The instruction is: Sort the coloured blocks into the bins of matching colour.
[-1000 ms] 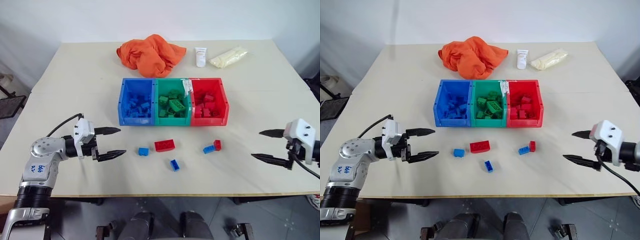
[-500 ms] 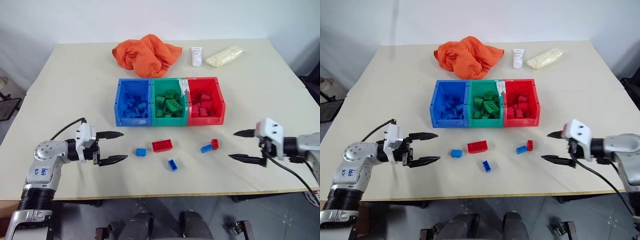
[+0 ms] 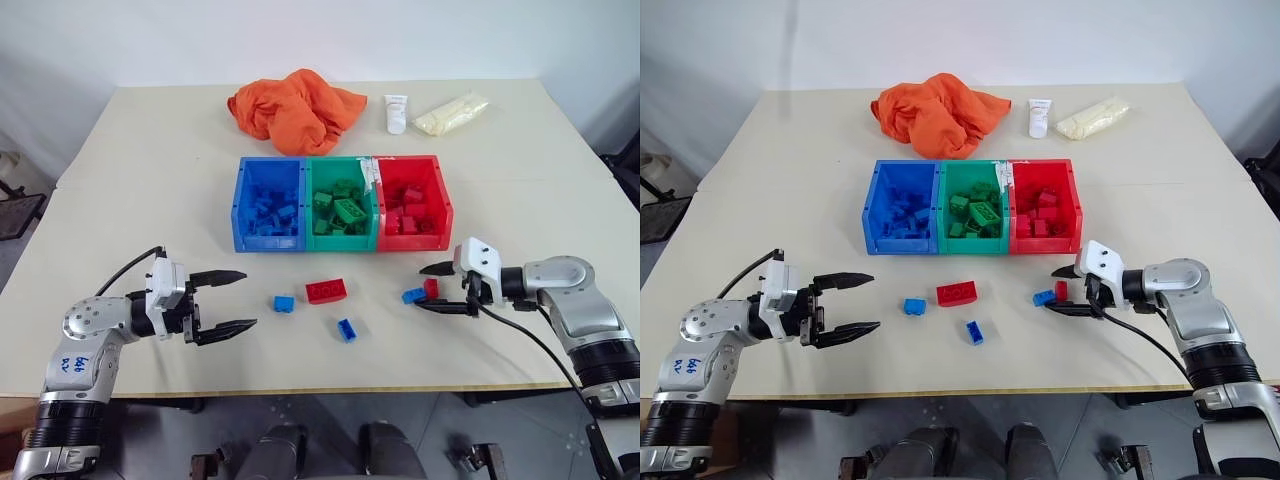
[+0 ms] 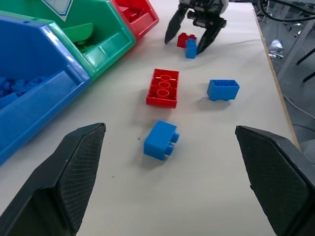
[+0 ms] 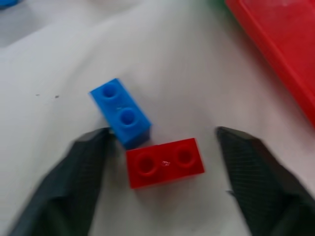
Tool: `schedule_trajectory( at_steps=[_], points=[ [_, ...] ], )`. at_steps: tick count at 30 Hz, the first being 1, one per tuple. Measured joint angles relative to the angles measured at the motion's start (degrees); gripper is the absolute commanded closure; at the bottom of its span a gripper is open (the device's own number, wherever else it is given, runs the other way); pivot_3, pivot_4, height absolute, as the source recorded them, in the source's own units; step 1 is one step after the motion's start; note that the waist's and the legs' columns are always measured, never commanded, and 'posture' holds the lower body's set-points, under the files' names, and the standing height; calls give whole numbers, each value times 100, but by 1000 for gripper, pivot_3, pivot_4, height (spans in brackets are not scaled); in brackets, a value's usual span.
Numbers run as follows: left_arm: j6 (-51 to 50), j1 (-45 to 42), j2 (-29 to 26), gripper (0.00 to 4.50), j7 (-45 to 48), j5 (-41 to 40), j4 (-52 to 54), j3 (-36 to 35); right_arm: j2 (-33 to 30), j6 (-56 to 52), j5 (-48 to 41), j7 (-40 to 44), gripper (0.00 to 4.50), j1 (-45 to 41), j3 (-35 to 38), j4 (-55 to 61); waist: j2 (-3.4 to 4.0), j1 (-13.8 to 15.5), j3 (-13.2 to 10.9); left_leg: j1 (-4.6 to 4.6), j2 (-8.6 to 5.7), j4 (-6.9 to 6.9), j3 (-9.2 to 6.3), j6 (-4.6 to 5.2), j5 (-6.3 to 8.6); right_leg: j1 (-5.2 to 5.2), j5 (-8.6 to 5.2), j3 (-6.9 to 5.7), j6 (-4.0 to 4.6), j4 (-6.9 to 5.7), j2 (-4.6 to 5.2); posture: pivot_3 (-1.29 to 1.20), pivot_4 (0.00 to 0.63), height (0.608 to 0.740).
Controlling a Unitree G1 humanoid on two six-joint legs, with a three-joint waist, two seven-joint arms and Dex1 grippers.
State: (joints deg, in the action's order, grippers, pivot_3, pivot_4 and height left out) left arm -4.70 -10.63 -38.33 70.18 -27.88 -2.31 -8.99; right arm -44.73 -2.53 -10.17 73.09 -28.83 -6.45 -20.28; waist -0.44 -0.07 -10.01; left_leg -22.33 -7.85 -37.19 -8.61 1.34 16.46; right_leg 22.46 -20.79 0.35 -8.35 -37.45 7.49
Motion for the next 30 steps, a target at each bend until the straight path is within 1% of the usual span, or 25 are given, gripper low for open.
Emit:
schedule_trajectory(
  at_steps=[3, 4, 8, 12, 14, 18, 21, 24, 25, 26, 29, 30],
  points=[
    [1, 29, 9, 0, -29, -1, 8, -1, -12, 24, -25, -7, 2956, 120, 56, 110, 0, 1, 0, 1, 0, 0, 0, -1, -1, 0, 0, 1, 0, -2, 0, 0, 150, 740],
    [1, 32, 20, 0, -46, -1, 9, 0, -25, 10, -29, -32, 3029, 155, 82, 160, 0, 2, 0, 1, 0, 0, 0, -1, -1, 0, 0, 1, 0, -2, 0, 0, 150, 740],
    [17, 29, 94, 0, -72, 0, 5, 2, -133, -181, -85, -193, 3022, 340, 316, 439, 0, 10, 0, -2, -2, 4, 1, -1, 0, 4, 0, 0, 0, -1, 1, 0, 150, 740],
    [54, -57, 194, 0, -90, 7, -26, 47, -191, -685, -362, -380, 3022, 272, 678, 1029, 1, -15, 0, -2, 1, 7, 3, -2, 0, 7, 0, -1, 1, -1, -2, 0, 150, 740],
    [75, -130, 218, 0, -90, 15, -75, 73, -199, -946, -483, -484, 3022, 37, 772, 1165, 1, -22, -1, -1, 2, 7, 8, -2, 0, 9, 0, -1, 1, -1, -2, 0, 150, 740],
    [146, -256, 235, 0, -79, 32, -147, 110, -66, -1252, -567, -787, 3022, -731, 860, 1135, 1, -12, -1, -1, 2, 7, 7, -2, 0, 9, 0, 1, 1, -1, -1, 0, 150, 740],
    [177, -322, 264, 0, -67, 46, -306, 121, 295, -1134, -483, -1029, 3022, -1301, 832, 551, 1, -12, -1, -2, 1, 7, 5, -1, 0, 8, 0, 1, 1, 0, 0, 0, 150, 740],
    [211, -442, 302, 0, -64, 85, -394, 154, 807, -718, -109, -1369, 3022, -2081, 624, -736, 1, -42, -1, -2, 0, 7, 13, -1, 0, 11, 0, 0, 1, -4, 0, 0, 150, 740],
    [232, -491, 328, 0, -63, 97, -409, 170, 982, -565, 28, -1530, 2265, -2353, 558, -1187, 2, -52, -1, -2, 0, 8, 13, -2, -1, 15, 0, -1, 1, -8, -1, 0, 150, 740],
    [240, -503, 339, 0, -63, 103, -411, 181, 1069, -422, 147, -1625, 2014, -2541, 464, -1491, 2, -70, -1, -2, 0, 11, 11, -3, -1, 19, 0, -1, 1, -15, 0, 0, 150, 740],
    [252, -499, 343, 0, -65, 110, -425, 187, 1153, 35, 423, -1738, 1011, -2823, 383, -2135, 2, -88, -1, -5, 0, 16, -11, -5, 0, 22, 0, -2, 1, -20, 2, 0, 150, 740],
    [271, -499, 343, 0, -66, 111, -442, 187, 1154, 211, 484, -1747, 612, -2873, 377, -2322, 2, -90, -1, -6, -2, 17, -14, -4, 2, 22, 0, -2, 1, -24, 2, 0, 150, 740]
  ],
)
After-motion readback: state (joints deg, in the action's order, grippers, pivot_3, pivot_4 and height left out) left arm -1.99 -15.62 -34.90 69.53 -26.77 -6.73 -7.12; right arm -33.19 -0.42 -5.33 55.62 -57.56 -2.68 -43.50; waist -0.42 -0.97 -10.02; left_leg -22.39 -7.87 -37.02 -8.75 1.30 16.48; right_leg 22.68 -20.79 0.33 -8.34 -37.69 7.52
